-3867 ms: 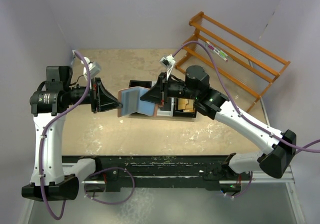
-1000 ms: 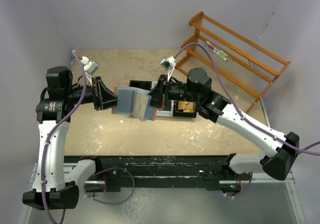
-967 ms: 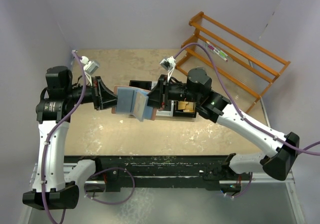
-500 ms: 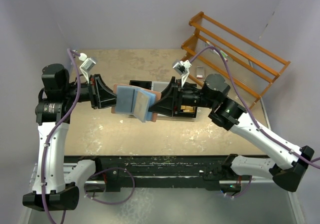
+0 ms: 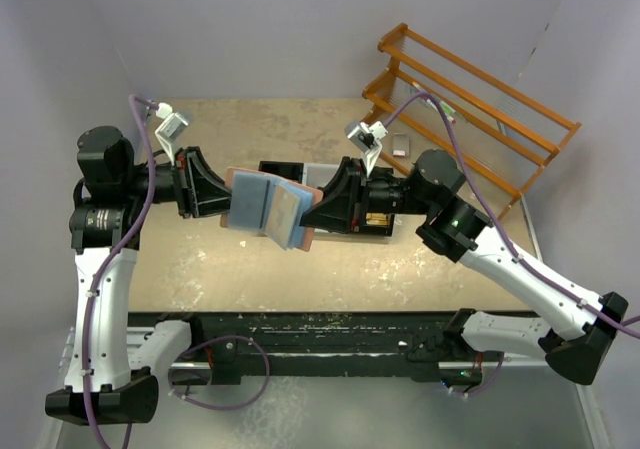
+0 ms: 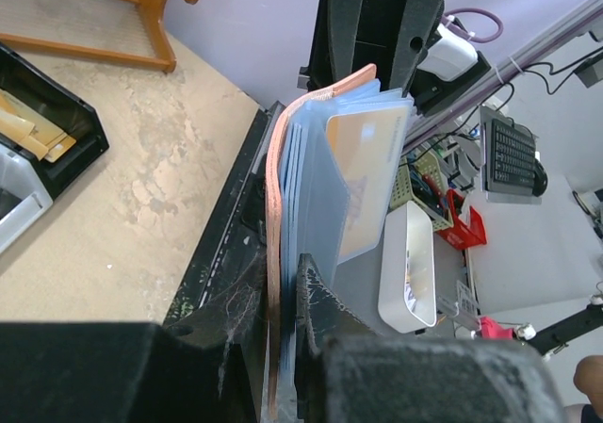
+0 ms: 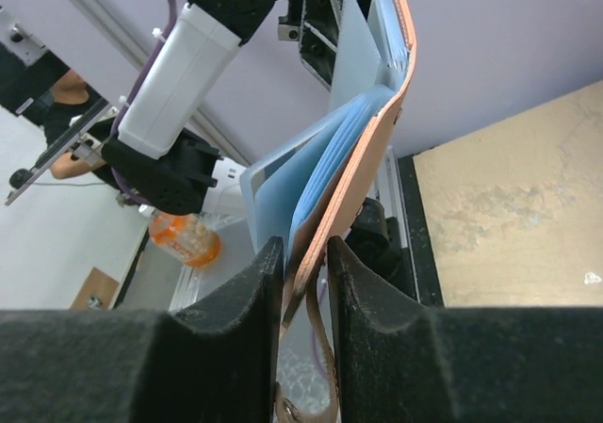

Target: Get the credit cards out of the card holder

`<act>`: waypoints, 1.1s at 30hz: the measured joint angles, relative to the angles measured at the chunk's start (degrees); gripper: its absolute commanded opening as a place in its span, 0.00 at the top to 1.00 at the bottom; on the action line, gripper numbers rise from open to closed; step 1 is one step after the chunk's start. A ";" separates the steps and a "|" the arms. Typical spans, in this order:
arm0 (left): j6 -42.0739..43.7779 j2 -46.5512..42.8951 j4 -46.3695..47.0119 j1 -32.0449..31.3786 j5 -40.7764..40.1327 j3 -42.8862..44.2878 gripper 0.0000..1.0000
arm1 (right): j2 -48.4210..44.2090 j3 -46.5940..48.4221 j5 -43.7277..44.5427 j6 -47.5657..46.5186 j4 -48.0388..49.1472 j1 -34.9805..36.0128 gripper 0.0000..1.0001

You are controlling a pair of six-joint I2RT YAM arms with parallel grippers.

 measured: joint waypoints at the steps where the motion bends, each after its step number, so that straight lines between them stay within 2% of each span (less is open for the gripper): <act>1: -0.42 -0.02 0.33 0.00 0.20 0.00 1.00 | 0.00 0.00 -0.48 0.07 0.33 -0.04 0.70; 9: -3.26 -0.02 3.28 0.00 0.96 0.00 1.00 | -0.07 0.00 -3.04 0.48 1.64 -0.09 0.51; 14: -4.07 -0.02 4.37 0.00 0.98 0.00 1.00 | -0.07 0.00 -3.96 0.46 1.90 -0.09 0.47; 16: -4.13 -0.02 4.59 0.00 0.96 0.00 1.00 | -0.07 0.00 -4.02 0.46 2.03 -0.09 0.49; 20: -4.55 -0.02 4.76 0.00 0.96 0.00 1.00 | -0.07 0.00 -3.96 0.44 2.05 -0.09 0.65; 28: -5.31 -0.02 5.38 0.00 1.18 0.00 1.00 | -0.07 0.04 -1.88 0.22 0.07 -0.09 0.68; 33: -5.42 -0.02 5.51 0.00 1.18 0.00 1.00 | -0.02 0.22 0.31 -0.13 -1.90 -0.09 0.74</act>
